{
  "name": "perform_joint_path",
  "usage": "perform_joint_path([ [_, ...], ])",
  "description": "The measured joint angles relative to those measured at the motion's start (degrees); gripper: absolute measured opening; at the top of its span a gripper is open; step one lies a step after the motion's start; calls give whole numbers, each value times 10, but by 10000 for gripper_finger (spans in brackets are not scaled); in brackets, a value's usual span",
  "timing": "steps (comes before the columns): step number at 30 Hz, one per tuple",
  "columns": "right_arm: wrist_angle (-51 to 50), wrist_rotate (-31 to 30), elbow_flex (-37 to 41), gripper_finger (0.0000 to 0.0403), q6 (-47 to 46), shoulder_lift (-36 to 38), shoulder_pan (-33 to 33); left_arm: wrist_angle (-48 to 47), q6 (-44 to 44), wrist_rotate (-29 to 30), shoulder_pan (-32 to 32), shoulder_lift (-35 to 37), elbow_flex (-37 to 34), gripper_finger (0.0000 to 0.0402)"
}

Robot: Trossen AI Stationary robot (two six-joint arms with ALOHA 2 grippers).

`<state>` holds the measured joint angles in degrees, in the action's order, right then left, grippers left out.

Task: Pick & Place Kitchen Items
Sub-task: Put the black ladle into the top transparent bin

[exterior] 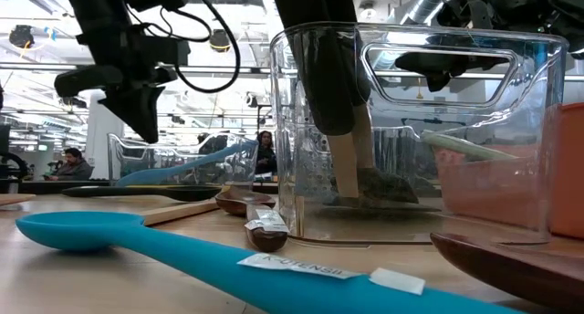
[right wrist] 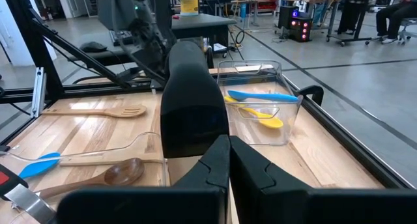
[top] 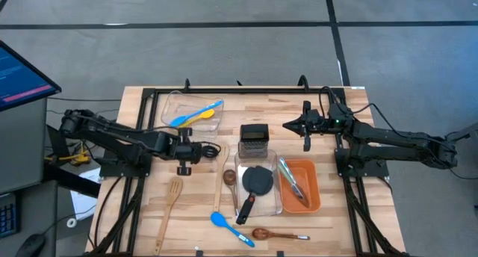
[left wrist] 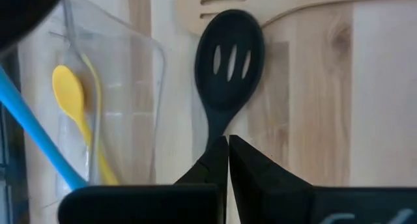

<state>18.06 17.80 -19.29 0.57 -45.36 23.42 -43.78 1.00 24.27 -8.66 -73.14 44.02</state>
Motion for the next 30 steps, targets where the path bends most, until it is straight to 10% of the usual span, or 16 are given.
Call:
perform_joint_path([
  [21,0,0,0,1,0,0,0,55,10,-1,-6,0,-56,5],
  [30,0,0,0,1,0,0,0,72,5,-1,19,0,-56,81],
])
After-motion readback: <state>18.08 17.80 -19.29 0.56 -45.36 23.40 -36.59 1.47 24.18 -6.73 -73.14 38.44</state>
